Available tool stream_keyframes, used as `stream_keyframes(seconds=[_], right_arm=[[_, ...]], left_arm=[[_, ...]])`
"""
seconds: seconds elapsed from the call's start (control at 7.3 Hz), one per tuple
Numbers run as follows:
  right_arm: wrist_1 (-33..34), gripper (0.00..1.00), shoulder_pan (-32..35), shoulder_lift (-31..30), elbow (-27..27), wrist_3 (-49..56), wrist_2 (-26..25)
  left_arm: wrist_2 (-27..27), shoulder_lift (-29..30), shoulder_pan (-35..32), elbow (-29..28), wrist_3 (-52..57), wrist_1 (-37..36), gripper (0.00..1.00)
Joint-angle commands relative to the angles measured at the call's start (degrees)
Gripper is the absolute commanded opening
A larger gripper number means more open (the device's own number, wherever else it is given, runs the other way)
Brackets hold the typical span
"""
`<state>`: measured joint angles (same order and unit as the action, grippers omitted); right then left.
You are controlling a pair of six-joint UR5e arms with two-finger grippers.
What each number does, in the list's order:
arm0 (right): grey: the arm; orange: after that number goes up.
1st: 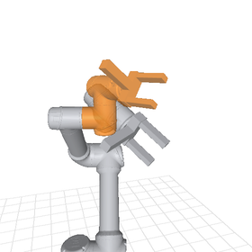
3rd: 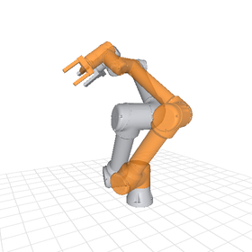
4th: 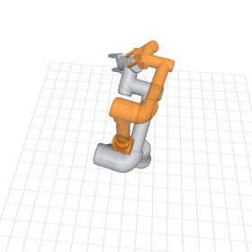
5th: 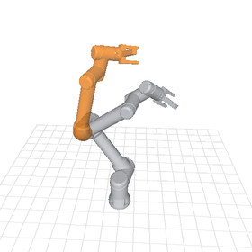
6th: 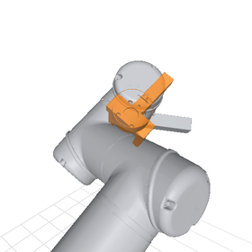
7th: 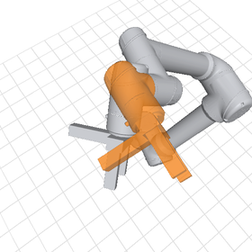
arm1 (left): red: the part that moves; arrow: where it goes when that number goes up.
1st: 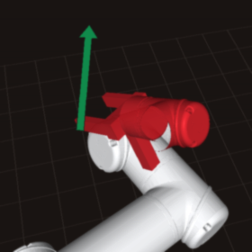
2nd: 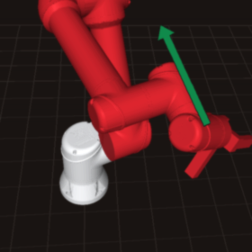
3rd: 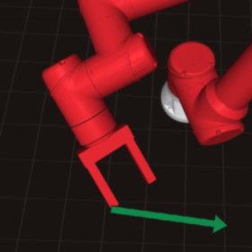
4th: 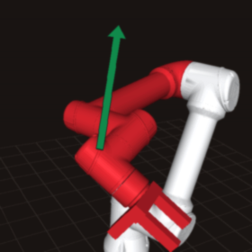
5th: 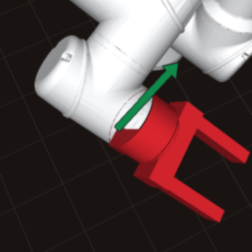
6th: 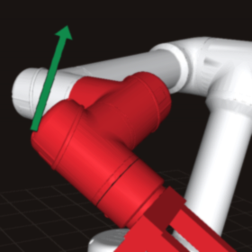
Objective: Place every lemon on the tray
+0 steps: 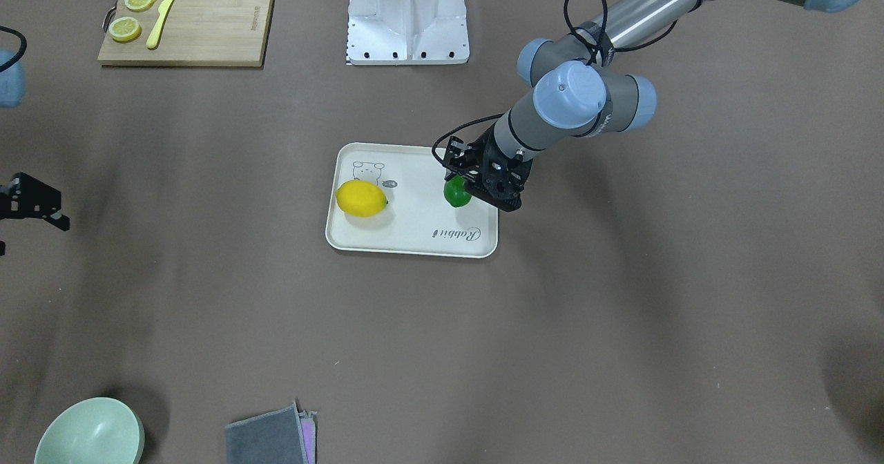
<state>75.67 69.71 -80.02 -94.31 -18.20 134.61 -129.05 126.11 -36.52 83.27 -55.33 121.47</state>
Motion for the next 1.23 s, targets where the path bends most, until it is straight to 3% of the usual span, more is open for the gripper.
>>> stream_keyframes(seconds=[0.0, 0.27, 0.41, 0.55, 1.1], right_arm=[[10.0, 0.99, 4.46, -0.49, 0.18, 0.44, -0.49], [12.03, 1.0, 7.09, -3.2, 0.18, 3.16, -0.49], [17.7, 1.0, 9.46, -2.69, -0.25, 3.34, -0.49], [19.07, 0.99, 11.22, -2.78, 0.0, 6.65, -0.49], [22.15, 1.0, 14.4, -2.86, 0.36, 8.7, 0.03]], left_arm=[[0.02, 0.19, 0.04, -0.22, -0.13, 0.09, 0.98], [0.02, 0.1, -0.05, -0.13, -0.13, 0.0, 0.98], [0.02, -0.07, -0.22, 0.04, -0.13, 0.0, 0.98], [0.2, -0.07, -1.18, 0.13, -0.04, -0.52, 0.98], [0.64, -1.91, -10.91, 1.98, 2.23, -2.02, 0.98]])
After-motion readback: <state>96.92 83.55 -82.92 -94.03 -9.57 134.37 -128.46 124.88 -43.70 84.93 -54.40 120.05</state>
